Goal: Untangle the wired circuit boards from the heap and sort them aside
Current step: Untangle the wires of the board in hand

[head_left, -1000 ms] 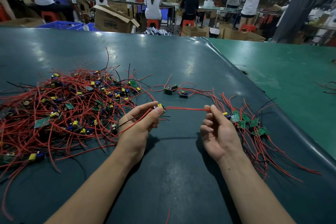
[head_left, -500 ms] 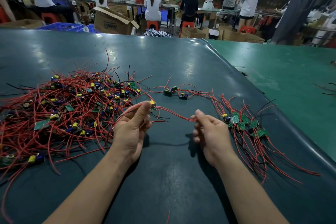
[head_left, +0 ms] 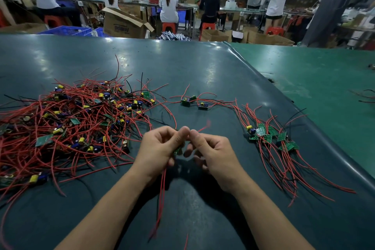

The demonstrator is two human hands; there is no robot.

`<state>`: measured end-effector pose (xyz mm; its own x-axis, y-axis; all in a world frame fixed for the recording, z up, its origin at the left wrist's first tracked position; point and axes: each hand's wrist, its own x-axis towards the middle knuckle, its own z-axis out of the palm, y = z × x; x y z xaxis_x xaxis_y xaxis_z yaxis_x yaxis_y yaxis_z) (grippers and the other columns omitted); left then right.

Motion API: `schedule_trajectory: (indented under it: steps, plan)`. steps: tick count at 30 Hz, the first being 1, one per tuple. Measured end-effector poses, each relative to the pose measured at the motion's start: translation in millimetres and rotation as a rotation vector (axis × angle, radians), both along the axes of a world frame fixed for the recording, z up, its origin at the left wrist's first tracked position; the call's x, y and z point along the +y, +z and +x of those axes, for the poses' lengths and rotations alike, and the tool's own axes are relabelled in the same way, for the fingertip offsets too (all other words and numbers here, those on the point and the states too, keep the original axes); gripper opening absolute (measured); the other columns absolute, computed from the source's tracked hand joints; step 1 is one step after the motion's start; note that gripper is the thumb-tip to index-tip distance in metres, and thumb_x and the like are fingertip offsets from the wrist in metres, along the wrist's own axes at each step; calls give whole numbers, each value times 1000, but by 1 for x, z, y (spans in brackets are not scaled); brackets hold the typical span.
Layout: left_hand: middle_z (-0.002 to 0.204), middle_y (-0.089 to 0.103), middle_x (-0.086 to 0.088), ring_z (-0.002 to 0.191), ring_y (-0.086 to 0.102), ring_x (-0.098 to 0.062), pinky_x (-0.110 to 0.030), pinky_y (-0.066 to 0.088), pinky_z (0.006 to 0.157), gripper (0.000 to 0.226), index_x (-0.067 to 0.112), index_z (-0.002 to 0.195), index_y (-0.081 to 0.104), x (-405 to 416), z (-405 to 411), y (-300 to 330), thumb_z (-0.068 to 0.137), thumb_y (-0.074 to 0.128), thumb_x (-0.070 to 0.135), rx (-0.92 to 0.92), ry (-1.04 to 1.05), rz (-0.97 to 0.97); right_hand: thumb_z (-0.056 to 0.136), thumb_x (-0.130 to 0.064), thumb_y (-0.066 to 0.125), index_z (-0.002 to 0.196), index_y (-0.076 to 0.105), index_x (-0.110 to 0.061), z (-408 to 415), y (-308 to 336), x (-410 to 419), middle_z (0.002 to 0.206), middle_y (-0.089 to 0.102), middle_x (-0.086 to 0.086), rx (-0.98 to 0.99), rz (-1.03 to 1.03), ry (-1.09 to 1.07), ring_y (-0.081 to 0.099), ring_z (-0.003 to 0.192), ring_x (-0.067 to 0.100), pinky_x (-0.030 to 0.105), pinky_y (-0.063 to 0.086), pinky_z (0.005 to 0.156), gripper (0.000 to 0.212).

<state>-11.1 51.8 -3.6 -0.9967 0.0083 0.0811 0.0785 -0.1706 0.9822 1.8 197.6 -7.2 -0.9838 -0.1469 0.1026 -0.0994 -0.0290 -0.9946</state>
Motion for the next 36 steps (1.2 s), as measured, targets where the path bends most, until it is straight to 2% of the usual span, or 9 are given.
schedule_trajectory:
  steps: [6,10,14,17,19,22,26,33,36]
  plan:
    - [47,50,3,31,39,-10,-14,29,33,45,5,69,57,2,4,-3,70,69,48,35,-118,-175,79,-31,69,73,70,-16,-5,2,5,61,57,-3,-145,-185,-36,37,41,7,13,22,35,17]
    - [63,48,-14,38,39,-12,-16,31,38,37,-1,83,67,-2,2,-4,75,70,35,-35,-209,-45,93,-21,62,82,72,-11,-9,0,7,61,56,-3,-187,-257,-70,39,41,6,14,24,34,18]
    - [54,57,5,39,40,-8,-17,33,40,12,5,86,73,-4,1,-6,89,66,14,-18,-207,-119,94,-26,63,80,73,-7,-7,-5,3,54,53,-2,-118,-78,-100,39,38,9,16,27,35,25]
    - [54,59,8,42,44,-4,-17,36,43,12,6,81,72,-3,3,-6,90,65,4,88,-187,-262,95,-26,62,80,72,-3,-5,-9,0,49,49,2,-53,40,-110,38,39,12,19,30,37,29]
    - [53,58,8,42,44,-4,-17,36,44,14,6,77,71,-3,5,-6,89,65,1,109,-213,-281,95,-23,63,79,72,0,-5,-8,0,58,57,11,-54,14,-102,47,51,17,24,38,47,29]
    - [52,53,2,41,42,-7,-17,34,42,19,9,72,70,-4,4,-5,89,65,2,60,-252,-200,92,-19,65,77,74,1,-5,-6,3,59,62,6,-76,-98,-76,53,52,13,23,43,51,26]
    - [53,52,-2,42,40,-12,-18,33,41,12,15,65,73,-5,2,-1,77,69,16,-42,-293,-68,92,-23,64,76,77,-9,-11,-2,9,49,37,-4,-138,-239,-189,26,38,7,15,20,37,25]
    - [57,60,0,44,48,-6,-16,36,42,8,14,64,75,-7,0,-3,67,71,20,-74,-329,21,93,-17,62,74,73,-4,-16,2,15,49,40,-6,-270,-460,-309,28,36,3,15,21,32,26]
    - [64,65,-3,47,50,-6,-17,37,43,19,14,64,74,-9,-1,-4,58,74,32,-71,-341,16,94,-13,60,79,68,2,-19,4,19,46,42,-7,-289,-572,-363,28,36,2,14,20,31,22]
